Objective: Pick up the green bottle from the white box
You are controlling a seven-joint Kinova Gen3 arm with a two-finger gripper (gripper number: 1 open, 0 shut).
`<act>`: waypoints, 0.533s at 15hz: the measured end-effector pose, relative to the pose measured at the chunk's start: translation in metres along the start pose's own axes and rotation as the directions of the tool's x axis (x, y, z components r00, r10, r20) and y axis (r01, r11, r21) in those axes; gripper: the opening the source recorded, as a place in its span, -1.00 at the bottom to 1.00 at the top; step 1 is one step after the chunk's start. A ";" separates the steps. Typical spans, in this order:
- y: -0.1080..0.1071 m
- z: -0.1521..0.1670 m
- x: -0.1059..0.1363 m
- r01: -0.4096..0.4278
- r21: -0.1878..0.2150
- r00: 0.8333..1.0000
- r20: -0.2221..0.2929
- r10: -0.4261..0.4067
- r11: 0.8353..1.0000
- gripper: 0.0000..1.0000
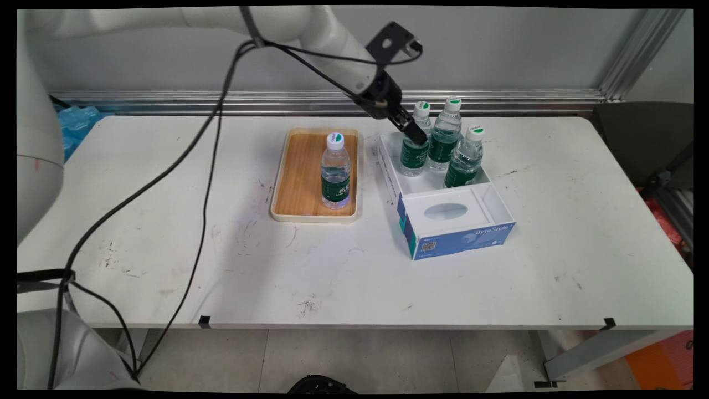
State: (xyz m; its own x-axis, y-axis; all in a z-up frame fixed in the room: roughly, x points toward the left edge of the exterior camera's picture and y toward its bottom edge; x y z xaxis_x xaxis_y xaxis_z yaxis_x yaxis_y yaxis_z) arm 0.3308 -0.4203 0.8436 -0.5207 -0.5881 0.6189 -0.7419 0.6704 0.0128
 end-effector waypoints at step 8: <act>-0.002 0.039 0.006 -0.037 0.002 0.999 0.012 0.037 0.999 1.00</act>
State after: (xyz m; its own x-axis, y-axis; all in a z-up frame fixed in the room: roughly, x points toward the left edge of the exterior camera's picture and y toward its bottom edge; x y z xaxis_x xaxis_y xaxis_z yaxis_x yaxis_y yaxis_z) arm 0.3128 -0.4427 0.8166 -0.5528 -0.5680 0.6097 -0.7229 0.6908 -0.0119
